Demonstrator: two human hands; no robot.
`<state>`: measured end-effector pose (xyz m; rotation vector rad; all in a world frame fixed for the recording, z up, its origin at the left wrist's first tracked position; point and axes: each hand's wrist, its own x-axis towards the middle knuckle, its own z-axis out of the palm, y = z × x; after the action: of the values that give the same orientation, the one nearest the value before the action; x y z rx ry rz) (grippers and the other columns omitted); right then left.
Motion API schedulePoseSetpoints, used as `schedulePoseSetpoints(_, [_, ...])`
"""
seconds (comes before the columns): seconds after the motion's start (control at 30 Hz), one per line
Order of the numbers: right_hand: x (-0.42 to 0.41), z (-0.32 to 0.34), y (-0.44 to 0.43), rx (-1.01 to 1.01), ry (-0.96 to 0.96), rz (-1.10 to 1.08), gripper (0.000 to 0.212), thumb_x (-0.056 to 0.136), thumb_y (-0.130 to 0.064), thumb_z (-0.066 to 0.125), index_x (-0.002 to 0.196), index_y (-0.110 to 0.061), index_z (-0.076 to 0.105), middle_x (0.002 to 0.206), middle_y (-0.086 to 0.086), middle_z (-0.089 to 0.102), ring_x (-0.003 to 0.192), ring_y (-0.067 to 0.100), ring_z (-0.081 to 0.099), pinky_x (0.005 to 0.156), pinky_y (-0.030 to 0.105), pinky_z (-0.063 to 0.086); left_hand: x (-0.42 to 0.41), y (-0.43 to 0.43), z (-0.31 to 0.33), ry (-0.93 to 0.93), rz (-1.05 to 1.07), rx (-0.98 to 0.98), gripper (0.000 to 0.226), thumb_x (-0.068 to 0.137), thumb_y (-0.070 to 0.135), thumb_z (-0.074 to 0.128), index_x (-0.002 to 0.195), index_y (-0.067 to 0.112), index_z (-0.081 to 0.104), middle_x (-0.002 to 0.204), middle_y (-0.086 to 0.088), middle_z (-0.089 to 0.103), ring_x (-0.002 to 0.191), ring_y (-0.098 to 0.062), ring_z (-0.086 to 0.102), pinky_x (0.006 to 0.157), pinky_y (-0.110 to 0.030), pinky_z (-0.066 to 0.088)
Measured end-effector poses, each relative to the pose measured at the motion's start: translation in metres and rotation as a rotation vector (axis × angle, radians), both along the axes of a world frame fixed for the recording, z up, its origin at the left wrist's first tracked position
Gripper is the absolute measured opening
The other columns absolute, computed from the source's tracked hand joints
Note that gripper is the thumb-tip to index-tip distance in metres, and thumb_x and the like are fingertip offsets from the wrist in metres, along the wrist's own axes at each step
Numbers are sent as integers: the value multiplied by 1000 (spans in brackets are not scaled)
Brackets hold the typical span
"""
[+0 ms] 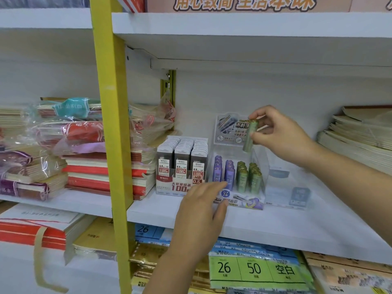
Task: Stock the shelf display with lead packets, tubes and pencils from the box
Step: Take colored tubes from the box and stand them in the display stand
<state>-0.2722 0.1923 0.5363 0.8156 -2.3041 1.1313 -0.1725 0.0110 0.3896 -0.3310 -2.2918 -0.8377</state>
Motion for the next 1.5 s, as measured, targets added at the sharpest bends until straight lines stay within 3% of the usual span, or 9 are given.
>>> schedulePoseSetpoints(0.1, [-15, 0, -4, 171, 44, -97, 30, 82, -11, 69, 95, -36, 56, 91, -2, 67, 82, 17, 66, 75, 25, 49, -2, -1, -4, 2, -1, -22, 41, 100, 39, 52, 141, 40, 49, 131, 27, 47, 116, 18, 22, 96, 1, 12])
schedulePoseSetpoints(0.23, [-23, -7, -13, 378, 89, -141, 25, 82, -10, 72, 103, -19, 62, 97, 0, 65, 82, 16, 62, 76, 23, 46, -3, -3, -5, -5, -6, -52, 44, 101, 42, 49, 144, 40, 44, 141, 22, 47, 118, 18, 18, 97, 1, 8])
schedulePoseSetpoints(0.47, [-26, -13, -21, 440, -25, -122, 21, 80, -9, 70, 98, -19, 64, 93, -1, 64, 72, 1, 57, 60, 8, 44, -5, -3, -6, -14, 0, -85, 47, 101, 44, 46, 147, 38, 41, 143, 21, 45, 132, 2, 25, 104, -13, 16])
schedulePoseSetpoints(0.7, [-30, -10, -21, 502, -84, -119, 19, 85, -7, 66, 94, -23, 60, 94, 4, 66, 73, 13, 63, 76, 32, 55, -4, -3, -7, -11, -6, -76, 47, 101, 43, 48, 147, 38, 41, 142, 22, 45, 132, 3, 26, 106, -14, 17])
schedulePoseSetpoints(0.87, [-31, -7, -18, 488, -135, -113, 22, 86, -3, 68, 85, -23, 59, 93, 8, 67, 76, 20, 69, 77, 35, 58, -4, -3, -7, -6, -3, -73, 46, 101, 43, 49, 146, 38, 42, 142, 21, 45, 132, 3, 27, 104, -11, 15])
schedulePoseSetpoints(1.03, [-31, -5, -15, 463, -185, -85, 22, 86, 0, 68, 82, -20, 59, 91, 9, 66, 69, 18, 71, 63, 23, 58, -5, -3, -7, -4, -2, -80, 47, 101, 43, 49, 146, 38, 43, 142, 20, 46, 132, 3, 27, 104, -12, 16])
schedulePoseSetpoints(1.2, [-32, -6, -17, 584, -122, -123, 16, 85, -6, 71, 88, -18, 61, 95, 7, 66, 86, 23, 67, 83, 37, 56, -5, -3, -7, -2, 6, -84, 46, 100, 44, 48, 146, 38, 43, 141, 21, 46, 132, 3, 28, 105, -13, 18])
schedulePoseSetpoints(1.4, [-33, -8, -18, 690, -34, -145, 12, 86, -17, 71, 99, -17, 73, 81, -17, 58, 78, 2, 55, 64, 2, 38, -5, -3, -7, 6, 1, -83, 46, 100, 44, 48, 146, 38, 43, 141, 21, 46, 132, 4, 27, 106, -15, 20])
schedulePoseSetpoints(1.5, [-33, -9, -18, 667, -14, -144, 14, 87, -18, 70, 101, -16, 73, 80, -18, 57, 76, -2, 54, 64, 5, 37, -6, -4, -8, 16, -1, -80, 46, 100, 43, 49, 146, 38, 44, 141, 21, 47, 132, 3, 27, 106, -15, 20])
